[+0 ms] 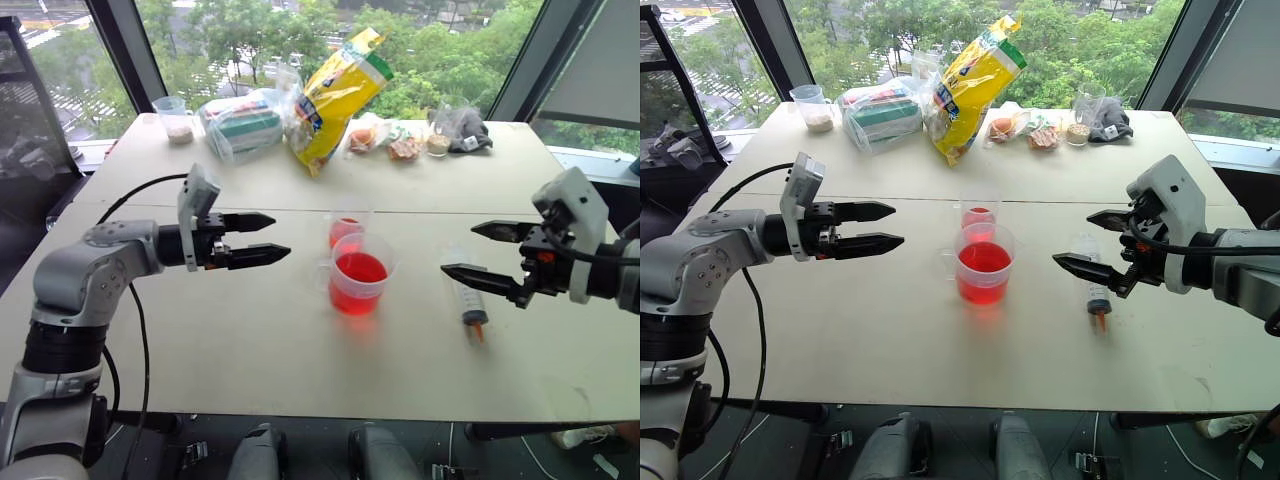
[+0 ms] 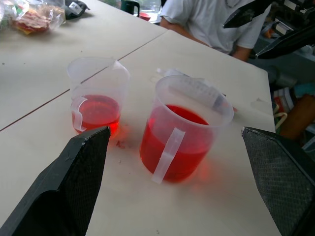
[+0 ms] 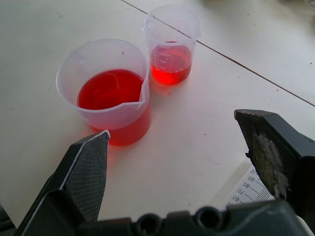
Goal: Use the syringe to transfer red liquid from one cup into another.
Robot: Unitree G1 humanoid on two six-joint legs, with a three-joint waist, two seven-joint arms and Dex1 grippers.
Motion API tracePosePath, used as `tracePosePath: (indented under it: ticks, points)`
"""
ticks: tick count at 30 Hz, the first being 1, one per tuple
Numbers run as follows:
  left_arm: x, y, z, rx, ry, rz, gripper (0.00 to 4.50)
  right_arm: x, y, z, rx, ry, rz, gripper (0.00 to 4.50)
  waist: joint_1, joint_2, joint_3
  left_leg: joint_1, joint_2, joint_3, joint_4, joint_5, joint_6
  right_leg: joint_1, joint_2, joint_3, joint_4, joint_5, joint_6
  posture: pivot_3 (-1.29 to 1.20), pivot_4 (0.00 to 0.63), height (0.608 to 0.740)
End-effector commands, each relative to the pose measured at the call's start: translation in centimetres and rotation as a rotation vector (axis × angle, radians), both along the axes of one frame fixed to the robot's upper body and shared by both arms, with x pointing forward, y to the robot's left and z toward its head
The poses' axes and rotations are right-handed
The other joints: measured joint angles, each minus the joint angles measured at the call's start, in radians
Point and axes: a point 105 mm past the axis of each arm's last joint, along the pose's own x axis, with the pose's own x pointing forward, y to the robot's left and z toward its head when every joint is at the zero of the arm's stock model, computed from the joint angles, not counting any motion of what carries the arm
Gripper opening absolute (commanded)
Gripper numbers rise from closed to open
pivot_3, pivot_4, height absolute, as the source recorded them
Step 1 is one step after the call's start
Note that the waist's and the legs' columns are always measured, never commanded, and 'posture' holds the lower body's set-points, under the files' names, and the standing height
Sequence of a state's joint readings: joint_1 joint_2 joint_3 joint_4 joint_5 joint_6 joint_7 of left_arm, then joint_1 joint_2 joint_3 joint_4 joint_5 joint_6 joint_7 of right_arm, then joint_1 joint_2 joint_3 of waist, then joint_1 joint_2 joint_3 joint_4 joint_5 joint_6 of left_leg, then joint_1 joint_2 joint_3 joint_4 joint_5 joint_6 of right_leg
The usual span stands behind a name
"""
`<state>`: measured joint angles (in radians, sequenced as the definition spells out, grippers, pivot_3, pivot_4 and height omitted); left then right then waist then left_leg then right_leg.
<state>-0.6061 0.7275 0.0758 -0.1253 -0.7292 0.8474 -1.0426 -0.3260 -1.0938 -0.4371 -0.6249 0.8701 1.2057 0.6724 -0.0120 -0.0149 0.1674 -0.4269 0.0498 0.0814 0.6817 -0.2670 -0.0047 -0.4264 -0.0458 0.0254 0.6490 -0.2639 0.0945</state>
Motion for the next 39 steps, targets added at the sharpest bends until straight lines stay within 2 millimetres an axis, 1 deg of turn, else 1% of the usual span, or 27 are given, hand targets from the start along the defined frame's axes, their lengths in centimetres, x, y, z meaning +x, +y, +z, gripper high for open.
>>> tracePosePath:
  ticks: [1, 4, 7, 11, 16, 25, 28, 31, 34, 36, 39]
  points:
    - [-0.1, 0.1, 1.6, -0.014, -0.055, -0.008, 4.41, 0.0, 0.1, 1.0, -0.014, -0.057, 0.006, 4.47, 0.0, 0.0, 0.0, 0.0, 0.0, 0.0, 0.0, 0.0, 0.0, 0.0, 0.0, 0.0, 0.0, 0.0, 0.0, 0.0, 0.15, 0.74]
    - [0.0, 0.0, 1.7, -0.016, -0.066, -0.007, 4.41, 0.1, 0.0, 1.0, -0.016, -0.059, 0.005, 4.47, 0.0, 0.0, 0.0, 0.0, 0.0, 0.0, 0.0, 0.0, 0.0, 0.0, 0.0, 0.0, 0.0, 0.0, 0.0, 0.0, 0.15, 0.74]
    - [-0.1, -0.1, 2.3, -0.05, -0.061, -0.019, 4.41, 0.1, 0.0, 1.0, -0.017, -0.061, 0.007, 4.47, 0.0, 0.0, 0.0, 0.0, 0.0, 0.0, 0.0, 0.0, 0.0, 0.0, 0.0, 0.0, 0.0, 0.0, 0.0, 0.0, 0.15, 0.74]
    - [-0.1, -0.1, 2.0, -0.024, -0.07, -0.023, 4.41, 0.1, 0.0, 1.0, -0.021, -0.061, 0.006, 4.47, 0.0, 0.0, 0.0, 0.0, 0.0, 0.0, 0.0, 0.0, 0.0, 0.0, 0.0, 0.0, 0.0, 0.0, 0.0, 0.0, 0.15, 0.74]
    - [-0.2, -0.2, 2.0, -0.031, -0.068, -0.025, 4.41, 0.1, 0.0, 0.9, -0.023, -0.057, 0.0, 4.47, 0.0, 0.0, 0.0, 0.0, 0.0, 0.0, 0.0, 0.0, 0.0, 0.0, 0.0, 0.0, 0.0, 0.0, 0.0, 0.0, 0.15, 0.74]
    - [-0.1, -0.3, 2.0, -0.034, -0.067, -0.031, 4.41, 0.7, -0.9, 1.0, -0.031, -0.037, -0.056, 4.47, 0.0, 0.0, 0.0, 0.0, 0.0, 0.0, 0.0, 0.0, 0.0, 0.0, 0.0, 0.0, 0.0, 0.0, 0.0, 0.0, 0.15, 0.74]
    - [0.0, -0.5, 1.9, -0.035, -0.067, -0.036, 4.41, 1.4, -1.8, 0.3, -0.06, 0.017, -0.109, 4.47, -0.001, 0.0, 0.0, 0.0, 0.0, 0.0, 0.0, 0.0, 0.0, 0.0, 0.0, 0.0, 0.0, 0.0, 0.0, 0.0, 0.15, 0.74]
    - [0.0, -1.0, 1.8, -0.037, -0.07, -0.053, 4.41, 2.4, -3.5, -0.9, -0.069, 0.12, -0.213, 4.47, 0.0, 0.0, 0.0, 0.0, 0.0, 0.0, 0.0, 0.0, 0.0, 0.0, 0.0, 0.0, 0.0, -0.001, -0.001, 0.0, 0.15, 0.74]
    - [0.2, -1.3, 1.8, -0.047, -0.074, -0.061, 4.41, 3.7, -5.0, -1.4, -0.003, 0.214, -0.324, 4.47, -0.001, 0.0, 0.0, 0.0, 0.0, 0.001, 0.001, 0.0, 0.0, 0.0, 0.0, 0.001, 0.0, -0.001, -0.002, 0.0, 0.15, 0.74]
    - [0.3, -1.5, 1.7, -0.054, -0.074, -0.066, 4.41, 4.4, -5.9, -1.7, 0.011, 0.264, -0.395, 4.47, -0.002, 0.0, 0.0, 0.0, 0.0, 0.001, 0.001, 0.0, 0.0, 0.0, 0.0, 0.001, 0.0, -0.001, -0.003, 0.0, 0.15, 0.74]
    - [0.6, -1.9, 1.3, -0.06, -0.072, -0.077, 4.41, 5.4, -6.6, -2.2, 0.062, 0.365, -0.492, 4.47, -0.003, 0.0, 0.0, 0.0, 0.0, 0.001, 0.0, 0.0, 0.0, -0.001, 0.0, 0.001, 0.0, -0.001, -0.003, 0.0, 0.15, 0.74]
